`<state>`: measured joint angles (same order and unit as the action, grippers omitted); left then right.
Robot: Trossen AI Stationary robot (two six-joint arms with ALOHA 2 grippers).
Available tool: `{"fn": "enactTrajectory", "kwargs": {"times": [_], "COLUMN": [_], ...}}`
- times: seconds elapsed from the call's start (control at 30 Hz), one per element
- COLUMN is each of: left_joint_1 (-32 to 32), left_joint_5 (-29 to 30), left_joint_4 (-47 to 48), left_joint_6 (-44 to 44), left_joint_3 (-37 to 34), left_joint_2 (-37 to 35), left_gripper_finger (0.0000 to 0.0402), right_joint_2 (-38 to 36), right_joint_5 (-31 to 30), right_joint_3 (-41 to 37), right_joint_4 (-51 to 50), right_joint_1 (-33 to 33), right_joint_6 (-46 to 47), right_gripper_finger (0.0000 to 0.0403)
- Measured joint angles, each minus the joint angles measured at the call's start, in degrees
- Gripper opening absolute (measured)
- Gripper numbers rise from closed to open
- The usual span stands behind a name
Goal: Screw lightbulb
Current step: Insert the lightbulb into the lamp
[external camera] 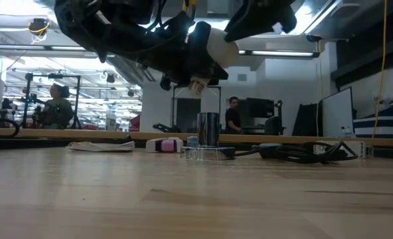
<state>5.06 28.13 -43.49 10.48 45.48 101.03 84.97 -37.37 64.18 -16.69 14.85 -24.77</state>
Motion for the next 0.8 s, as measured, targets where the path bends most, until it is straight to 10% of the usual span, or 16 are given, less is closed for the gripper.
{"fn": "enactTrajectory", "kwargs": {"times": [0.47,0.8], "left_joint_1": [-1.7,-0.4], "left_joint_5": [-1.2,-8.7], "left_joint_4": [-4.1,-5.9], "left_joint_6": [1.4,1.6], "left_joint_3": [0.0,0.0], "left_joint_2": [-1.7,-3.5], "left_gripper_finger": [0.0154,0.0154], "right_joint_2": [-12.6,-6.8], "right_joint_5": [-1.1,-4.2], "right_joint_3": [0.0,-0.3], "right_joint_4": [-17.7,-11.1], "right_joint_1": [0.1,-1.6], "right_joint_6": [2.5,5.0], "right_gripper_finger": [0.0167,0.0167]}}
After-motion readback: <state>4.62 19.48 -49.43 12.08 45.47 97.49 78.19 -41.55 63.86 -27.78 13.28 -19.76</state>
